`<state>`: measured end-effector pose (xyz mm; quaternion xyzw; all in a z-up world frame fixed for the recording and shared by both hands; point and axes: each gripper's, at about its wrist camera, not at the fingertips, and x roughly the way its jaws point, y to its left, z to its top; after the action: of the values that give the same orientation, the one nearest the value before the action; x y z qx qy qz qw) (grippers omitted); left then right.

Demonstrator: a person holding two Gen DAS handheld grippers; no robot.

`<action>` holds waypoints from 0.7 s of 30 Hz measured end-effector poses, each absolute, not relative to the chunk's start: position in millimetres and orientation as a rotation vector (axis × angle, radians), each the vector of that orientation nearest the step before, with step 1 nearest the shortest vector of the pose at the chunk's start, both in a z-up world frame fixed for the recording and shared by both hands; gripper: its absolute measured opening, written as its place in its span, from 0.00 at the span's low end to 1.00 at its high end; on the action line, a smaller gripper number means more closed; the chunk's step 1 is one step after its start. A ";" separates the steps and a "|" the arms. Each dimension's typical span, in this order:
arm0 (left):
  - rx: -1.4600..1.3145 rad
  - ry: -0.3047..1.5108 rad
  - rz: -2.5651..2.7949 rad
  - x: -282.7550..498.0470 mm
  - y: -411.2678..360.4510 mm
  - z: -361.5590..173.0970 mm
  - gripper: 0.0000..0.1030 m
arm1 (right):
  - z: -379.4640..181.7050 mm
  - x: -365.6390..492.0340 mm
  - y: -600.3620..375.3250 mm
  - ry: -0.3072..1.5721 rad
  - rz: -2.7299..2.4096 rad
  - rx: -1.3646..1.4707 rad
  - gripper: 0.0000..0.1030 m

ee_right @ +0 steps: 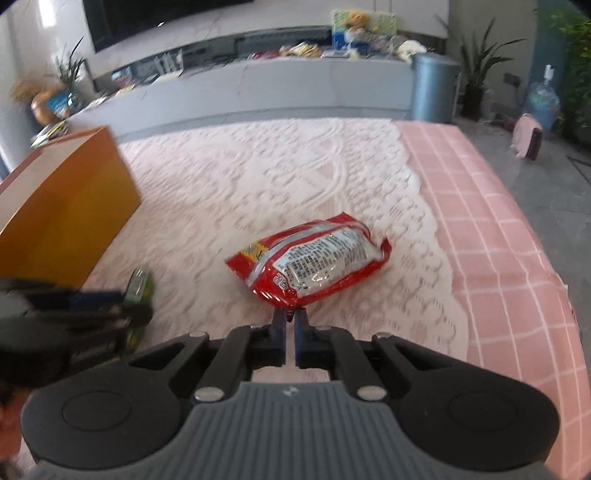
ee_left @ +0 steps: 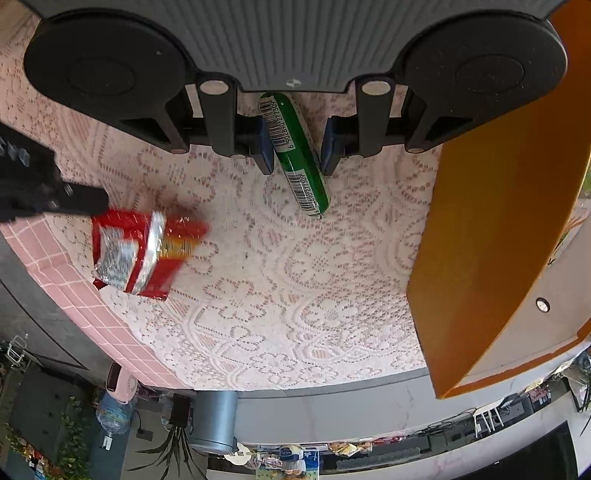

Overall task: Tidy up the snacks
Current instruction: 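Grasp the green sausage stick with the left tool while the right tool grasps the red chip bag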

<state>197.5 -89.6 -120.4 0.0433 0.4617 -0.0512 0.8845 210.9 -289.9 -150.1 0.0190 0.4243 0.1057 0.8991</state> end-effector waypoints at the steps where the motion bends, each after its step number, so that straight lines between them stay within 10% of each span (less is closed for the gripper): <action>1: 0.090 0.965 -0.109 195.7 -88.5 -120.2 0.29 | -149.4 205.6 -291.4 0.887 0.226 0.046 0.00; 17: 0.112 0.986 -0.138 177.7 -84.0 -122.6 0.29 | -174.1 152.5 -304.9 1.140 0.093 0.074 0.01; 19: 0.113 0.988 -0.139 177.9 -84.1 -122.5 0.29 | -172.8 150.5 -306.0 1.129 0.070 0.084 0.12; 21: 0.113 0.988 -0.142 177.8 -83.5 -122.6 0.29 | -169.6 148.3 -309.4 1.096 0.045 0.106 0.48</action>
<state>177.8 -83.5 -122.6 0.0543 0.4734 -0.0679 0.8765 148.3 -309.4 -169.6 0.0503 0.5206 0.0216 0.8521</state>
